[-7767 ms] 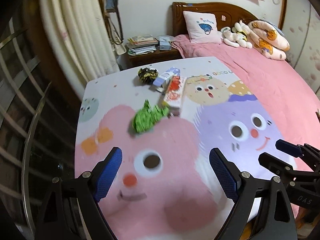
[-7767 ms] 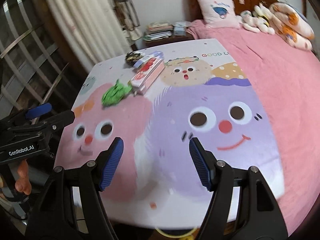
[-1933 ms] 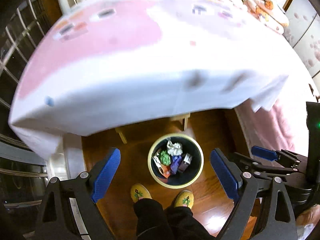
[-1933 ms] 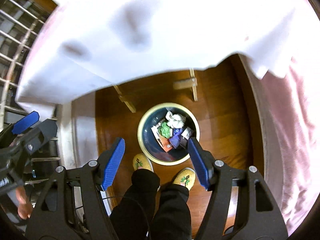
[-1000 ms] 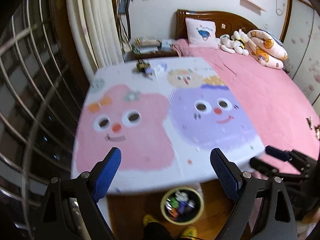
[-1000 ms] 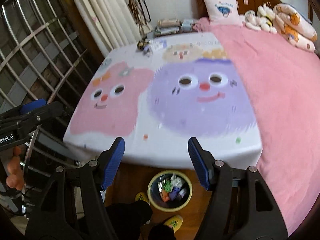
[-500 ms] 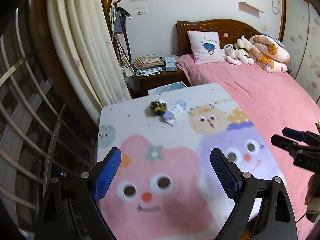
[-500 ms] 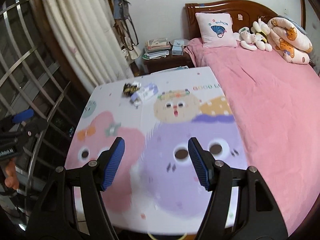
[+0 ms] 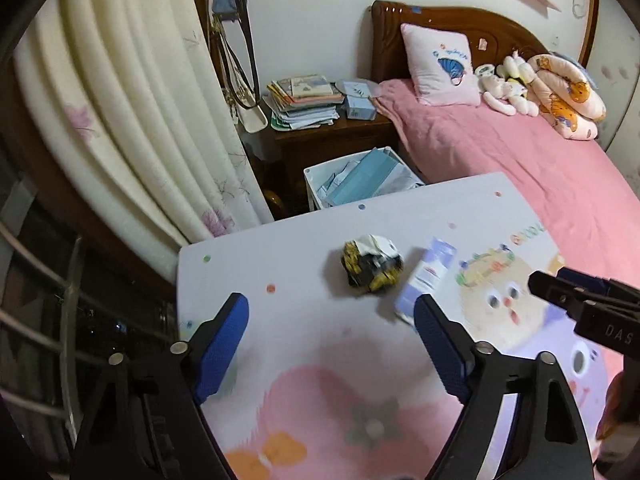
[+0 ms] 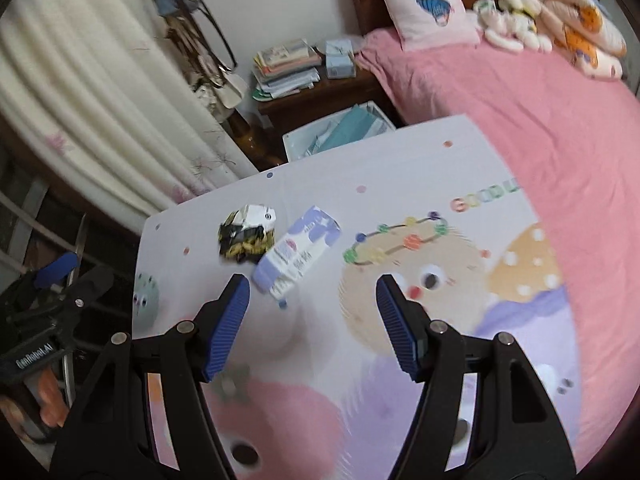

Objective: Collect trash
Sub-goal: 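Grasp the gold-black foil bag with left gripper while right gripper grasps milk carton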

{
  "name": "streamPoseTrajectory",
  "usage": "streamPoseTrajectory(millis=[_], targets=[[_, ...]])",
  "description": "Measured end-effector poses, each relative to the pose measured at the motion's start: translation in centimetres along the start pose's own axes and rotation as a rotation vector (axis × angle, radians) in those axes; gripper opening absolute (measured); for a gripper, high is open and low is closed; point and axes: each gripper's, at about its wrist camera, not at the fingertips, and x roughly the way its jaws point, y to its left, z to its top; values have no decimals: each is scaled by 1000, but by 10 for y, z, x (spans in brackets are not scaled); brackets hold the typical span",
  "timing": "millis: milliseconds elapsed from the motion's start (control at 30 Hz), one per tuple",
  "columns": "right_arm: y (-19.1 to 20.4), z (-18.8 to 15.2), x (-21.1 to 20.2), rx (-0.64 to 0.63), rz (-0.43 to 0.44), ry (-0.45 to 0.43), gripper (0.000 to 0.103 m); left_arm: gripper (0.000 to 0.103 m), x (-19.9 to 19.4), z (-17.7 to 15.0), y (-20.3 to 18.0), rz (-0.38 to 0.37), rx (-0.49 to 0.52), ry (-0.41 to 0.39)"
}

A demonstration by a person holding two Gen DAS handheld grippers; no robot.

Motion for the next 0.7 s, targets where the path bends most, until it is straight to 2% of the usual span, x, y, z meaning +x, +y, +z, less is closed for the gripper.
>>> streamPoseTrajectory(millis=[133,300,467,700], targets=[[2,14,60,83,11,46,63,78,55,12,1,-33,-21,41],[-7,14,111,170,13,94,63,77,111,21,0,-77,-33,89],[-11,20,152,247,14,129,63,77,137,20,-3,-86,-35,104],[-9,19,197,242,-35,197,63,77,157,20,-6,-114,-42,121]])
